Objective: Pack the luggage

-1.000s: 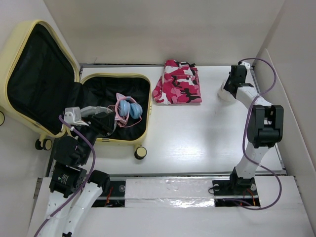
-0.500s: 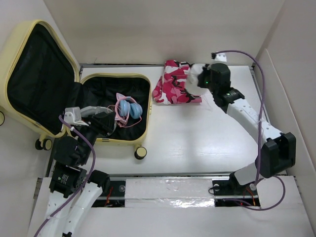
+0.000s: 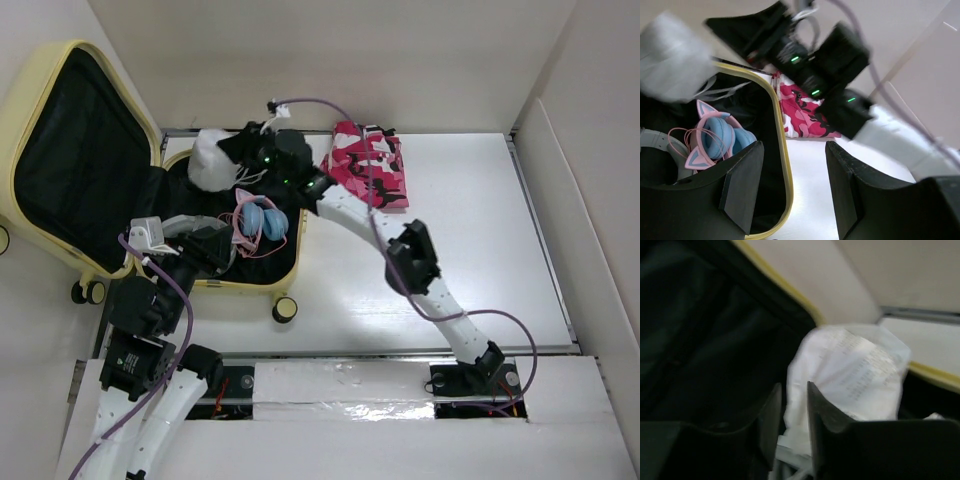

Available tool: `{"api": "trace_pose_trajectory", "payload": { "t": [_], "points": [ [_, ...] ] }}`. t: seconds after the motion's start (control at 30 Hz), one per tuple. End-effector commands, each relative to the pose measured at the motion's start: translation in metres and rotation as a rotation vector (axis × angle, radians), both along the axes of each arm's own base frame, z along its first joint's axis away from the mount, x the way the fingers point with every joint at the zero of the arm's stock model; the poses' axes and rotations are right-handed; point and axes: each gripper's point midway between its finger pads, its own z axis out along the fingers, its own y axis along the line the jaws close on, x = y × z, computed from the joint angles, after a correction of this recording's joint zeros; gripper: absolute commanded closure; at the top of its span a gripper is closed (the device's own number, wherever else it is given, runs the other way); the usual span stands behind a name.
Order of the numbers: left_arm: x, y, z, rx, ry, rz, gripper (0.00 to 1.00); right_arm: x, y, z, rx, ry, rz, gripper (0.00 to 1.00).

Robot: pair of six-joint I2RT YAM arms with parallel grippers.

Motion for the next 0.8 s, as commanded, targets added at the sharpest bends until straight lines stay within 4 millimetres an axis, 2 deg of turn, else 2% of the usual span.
{"api": "trace_pose_trajectory", "payload": {
  "t": [0.0, 0.03, 0.07, 0.1, 0.13, 0.17, 0.2, 0.23, 0.27, 0.3, 0.33, 0.37, 0.4, 0.43, 0.47, 0.5, 0.53, 0.57, 0.6, 0.63, 0.67, 0.7, 0.73, 0.77],
  "points": [
    [-0.002, 0.001, 0.014, -0.014, -0.055, 0.005, 0.5, -0.009, 0.039, -0.002, 0.303, 0.04, 0.124, 0.57],
    [-0.001, 0.003, 0.014, -0.013, -0.052, 0.013, 0.51, -0.016, 0.041, 0.011, 0.375, 0.059, 0.18, 0.41],
    [0.0, 0.003, 0.012, -0.011, -0.045, 0.014, 0.5, -0.024, 0.049, -0.005, 0.355, 0.072, 0.244, 0.36],
    [0.0, 0.003, 0.011, -0.01, -0.042, 0.016, 0.51, -0.022, 0.043, 0.0, 0.352, 0.069, 0.251, 0.34],
    [0.0, 0.002, 0.011, -0.012, -0.045, 0.013, 0.51, -0.014, 0.041, -0.052, 0.264, 0.144, 0.224, 0.34],
    [-0.001, 0.002, 0.013, -0.013, -0.049, 0.008, 0.5, -0.016, 0.034, -0.058, 0.251, 0.138, 0.196, 0.34],
    [0.0, 0.001, 0.013, -0.013, -0.049, 0.003, 0.5, -0.028, 0.013, 0.002, 0.326, 0.038, 0.183, 0.34],
    [-0.001, 0.0, 0.015, -0.015, -0.055, -0.001, 0.5, -0.02, -0.005, 0.001, 0.294, 0.004, 0.132, 0.35],
    [0.0, 0.0, 0.015, -0.013, -0.054, -0.001, 0.5, -0.025, -0.011, -0.026, 0.233, 0.028, 0.119, 0.35],
    [0.001, -0.001, 0.014, -0.011, -0.05, -0.003, 0.5, -0.025, -0.025, -0.012, 0.234, -0.015, 0.107, 0.37],
    [0.001, -0.002, 0.013, -0.009, -0.047, -0.009, 0.51, -0.027, -0.048, 0.025, 0.245, -0.086, 0.088, 0.48],
    [0.002, -0.003, 0.012, -0.006, -0.043, -0.01, 0.5, -0.03, -0.057, 0.011, 0.209, -0.074, 0.089, 0.55],
    [0.003, -0.004, 0.011, -0.005, -0.041, -0.013, 0.5, -0.034, -0.069, 0.023, 0.215, -0.108, 0.088, 0.65],
    [0.003, -0.005, 0.01, -0.004, -0.039, -0.018, 0.5, -0.043, -0.087, 0.053, 0.225, -0.17, 0.081, 0.71],
    [0.004, -0.005, 0.01, -0.005, -0.037, -0.018, 0.5, -0.037, -0.105, 0.055, 0.216, -0.18, 0.062, 0.78],
    [0.004, -0.006, 0.009, -0.002, -0.035, -0.021, 0.5, -0.036, -0.118, 0.04, 0.19, -0.159, 0.051, 0.87],
    [0.004, -0.007, 0.009, -0.002, -0.035, -0.027, 0.51, -0.035, -0.131, 0.043, 0.184, -0.168, 0.039, 0.9],
    [0.005, -0.007, 0.007, 0.0, -0.031, -0.029, 0.5, -0.032, -0.158, 0.059, 0.189, -0.201, 0.012, 0.92],
    [0.006, -0.008, 0.006, 0.001, -0.028, -0.032, 0.5, -0.029, -0.171, 0.056, 0.179, -0.198, -0.006, 0.95],
    [0.006, -0.009, 0.007, 0.003, -0.029, -0.036, 0.51, -0.025, -0.186, 0.035, 0.144, -0.167, -0.029, 1.0],
    [0.007, -0.01, 0.005, 0.004, -0.024, -0.036, 0.51, -0.024, -0.202, 0.039, 0.136, -0.174, -0.05, 1.0],
    [0.008, -0.01, 0.005, 0.005, -0.023, -0.038, 0.51, -0.007, -0.229, 0.024, 0.097, -0.139, -0.109, 1.0],
    [0.009, -0.01, 0.004, 0.007, -0.022, -0.036, 0.53, 0.003, -0.247, -0.004, 0.048, -0.081, -0.168, 1.0],
    [0.009, -0.01, 0.004, 0.007, -0.022, -0.038, 0.54, 0.011, -0.265, -0.02, 0.015, -0.033, -0.22, 1.0]
  ]
}}
